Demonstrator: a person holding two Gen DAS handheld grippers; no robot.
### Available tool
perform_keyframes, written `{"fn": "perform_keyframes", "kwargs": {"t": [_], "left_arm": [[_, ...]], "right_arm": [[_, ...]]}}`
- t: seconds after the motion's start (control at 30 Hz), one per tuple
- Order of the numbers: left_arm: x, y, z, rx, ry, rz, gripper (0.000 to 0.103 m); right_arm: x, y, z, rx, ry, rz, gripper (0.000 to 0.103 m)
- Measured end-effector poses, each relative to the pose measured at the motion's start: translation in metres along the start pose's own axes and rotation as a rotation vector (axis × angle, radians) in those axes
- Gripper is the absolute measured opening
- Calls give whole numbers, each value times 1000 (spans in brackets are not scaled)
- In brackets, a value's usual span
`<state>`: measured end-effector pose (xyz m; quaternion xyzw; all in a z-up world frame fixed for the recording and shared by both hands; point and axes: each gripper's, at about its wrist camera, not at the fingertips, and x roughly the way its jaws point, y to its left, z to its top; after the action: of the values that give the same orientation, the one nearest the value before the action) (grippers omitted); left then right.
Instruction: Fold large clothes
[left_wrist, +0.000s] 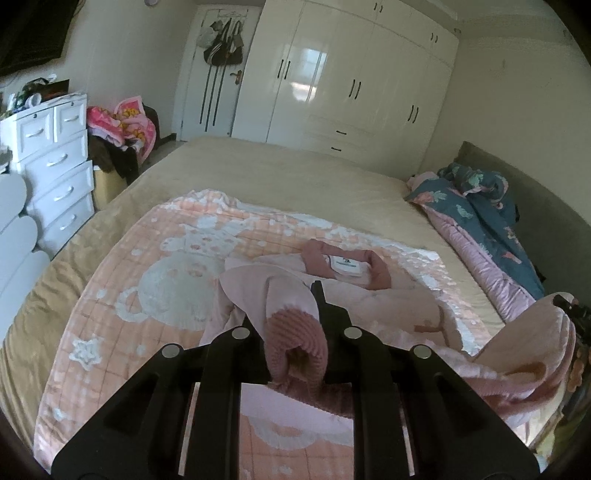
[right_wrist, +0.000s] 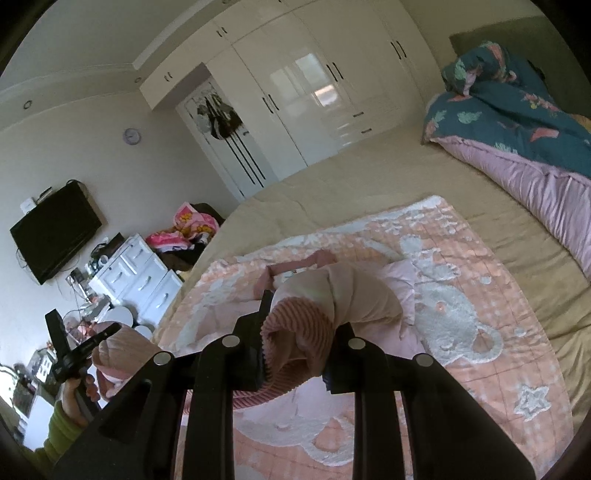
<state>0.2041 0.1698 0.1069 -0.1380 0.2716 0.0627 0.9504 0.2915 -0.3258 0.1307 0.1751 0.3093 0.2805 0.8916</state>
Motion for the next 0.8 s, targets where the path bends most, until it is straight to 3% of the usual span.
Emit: {"fn": "perform_keyframes", "kwargs": {"t": [0.47, 0.8], "left_arm": [[49, -8, 11, 44, 24, 60, 10], [88, 2, 14, 42, 66, 101, 10]], "right_arm": [[55, -39, 21, 80, 49, -18, 21], [93, -63, 29, 184, 90, 37, 33]]}}
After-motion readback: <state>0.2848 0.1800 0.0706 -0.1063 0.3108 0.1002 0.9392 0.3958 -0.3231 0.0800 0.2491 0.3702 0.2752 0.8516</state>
